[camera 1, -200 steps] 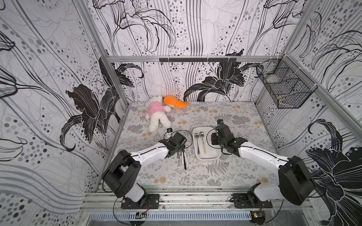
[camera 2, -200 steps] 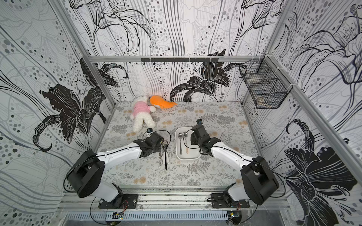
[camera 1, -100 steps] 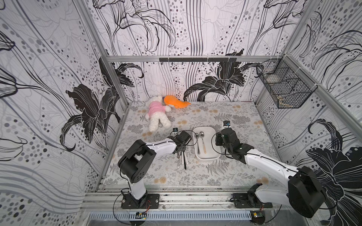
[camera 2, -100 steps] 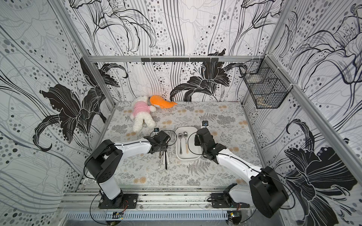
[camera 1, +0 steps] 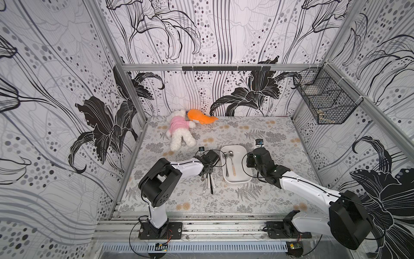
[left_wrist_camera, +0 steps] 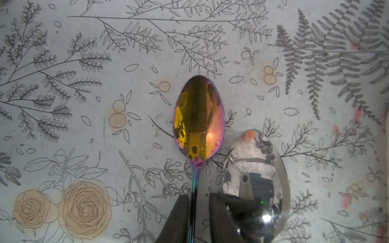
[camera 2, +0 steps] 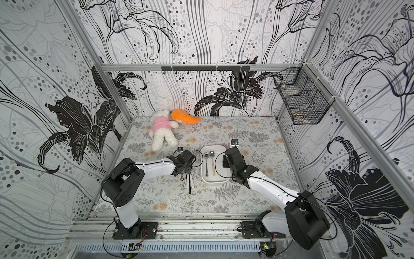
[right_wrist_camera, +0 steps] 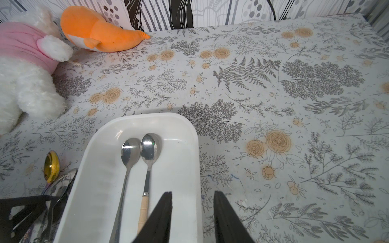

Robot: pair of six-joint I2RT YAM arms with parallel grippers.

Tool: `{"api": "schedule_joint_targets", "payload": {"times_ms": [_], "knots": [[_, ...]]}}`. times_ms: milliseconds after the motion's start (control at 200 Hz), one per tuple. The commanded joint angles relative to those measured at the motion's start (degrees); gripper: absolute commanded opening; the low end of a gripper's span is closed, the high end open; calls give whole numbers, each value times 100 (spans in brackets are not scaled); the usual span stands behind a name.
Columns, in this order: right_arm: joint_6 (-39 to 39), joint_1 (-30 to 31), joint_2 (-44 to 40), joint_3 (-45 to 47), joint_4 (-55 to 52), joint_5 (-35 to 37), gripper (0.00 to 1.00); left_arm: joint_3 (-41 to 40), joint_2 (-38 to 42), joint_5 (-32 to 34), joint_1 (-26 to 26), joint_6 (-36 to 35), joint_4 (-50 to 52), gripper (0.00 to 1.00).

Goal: Put the spoon into the storage box
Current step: Pick up the spoon from the center of the board.

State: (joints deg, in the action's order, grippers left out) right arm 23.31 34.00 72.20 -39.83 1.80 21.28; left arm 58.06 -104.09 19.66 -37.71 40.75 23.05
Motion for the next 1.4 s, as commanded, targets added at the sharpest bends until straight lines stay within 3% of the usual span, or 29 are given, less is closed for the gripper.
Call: {"api": "schedule_joint_targets", "payload": {"times_ms": [0,155,340,826,1127,1392], "knots": [[130,10,-5,102,64,140,37,-75,-147,-76,106,-138,-42,20],[139,0,22,107,71,157,37,-196,-129,-32,207,-168,-72,15],[165,-4,40,132,77,157,37,-252,-98,-7,325,-217,-90,0],[209,-9,-47,179,101,386,37,-20,724,384,318,-210,116,0],[287,-26,-165,255,94,579,36,404,1066,464,-140,-83,463,0],[547,-211,-278,290,-154,875,36,1651,611,522,-1066,35,804,0]]}}
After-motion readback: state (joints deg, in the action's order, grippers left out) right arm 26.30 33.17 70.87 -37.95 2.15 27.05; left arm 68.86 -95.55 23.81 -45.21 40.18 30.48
